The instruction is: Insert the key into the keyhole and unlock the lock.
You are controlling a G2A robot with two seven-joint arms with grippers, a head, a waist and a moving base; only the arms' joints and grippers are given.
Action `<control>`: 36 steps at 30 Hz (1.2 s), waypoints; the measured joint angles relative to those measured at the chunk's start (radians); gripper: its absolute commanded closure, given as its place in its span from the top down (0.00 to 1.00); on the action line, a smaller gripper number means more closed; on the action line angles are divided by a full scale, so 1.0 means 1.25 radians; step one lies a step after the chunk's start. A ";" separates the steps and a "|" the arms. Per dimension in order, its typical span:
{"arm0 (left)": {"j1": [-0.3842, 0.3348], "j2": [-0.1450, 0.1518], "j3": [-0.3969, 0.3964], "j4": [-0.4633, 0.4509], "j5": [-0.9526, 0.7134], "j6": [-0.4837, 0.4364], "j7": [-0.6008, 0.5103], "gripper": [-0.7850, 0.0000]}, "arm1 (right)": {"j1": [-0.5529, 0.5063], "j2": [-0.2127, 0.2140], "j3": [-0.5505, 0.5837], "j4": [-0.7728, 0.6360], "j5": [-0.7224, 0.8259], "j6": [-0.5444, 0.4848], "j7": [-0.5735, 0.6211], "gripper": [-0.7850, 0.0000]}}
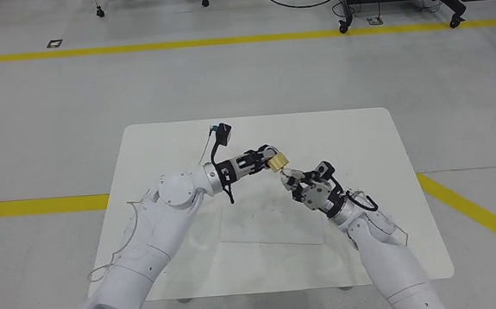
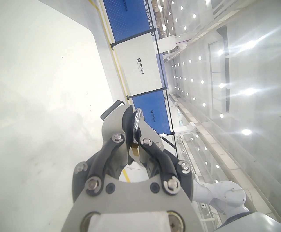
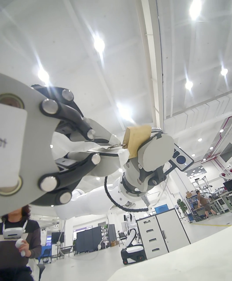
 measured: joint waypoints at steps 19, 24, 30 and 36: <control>-0.008 -0.007 0.009 0.025 0.032 -0.048 0.009 0.00 | 0.009 -0.006 0.014 0.048 0.148 0.104 0.035 0.00; -0.007 -0.004 -0.001 0.028 0.038 -0.052 0.014 0.00 | 0.004 -0.006 0.016 0.038 0.143 0.108 0.035 1.00; -0.021 0.004 -0.035 0.034 -0.001 0.003 -0.035 0.00 | -0.019 0.001 0.040 -0.002 0.096 0.045 0.058 1.00; -0.034 0.025 -0.071 0.037 0.044 0.050 -0.062 0.00 | -0.020 0.002 0.041 -0.003 0.094 0.044 0.058 1.00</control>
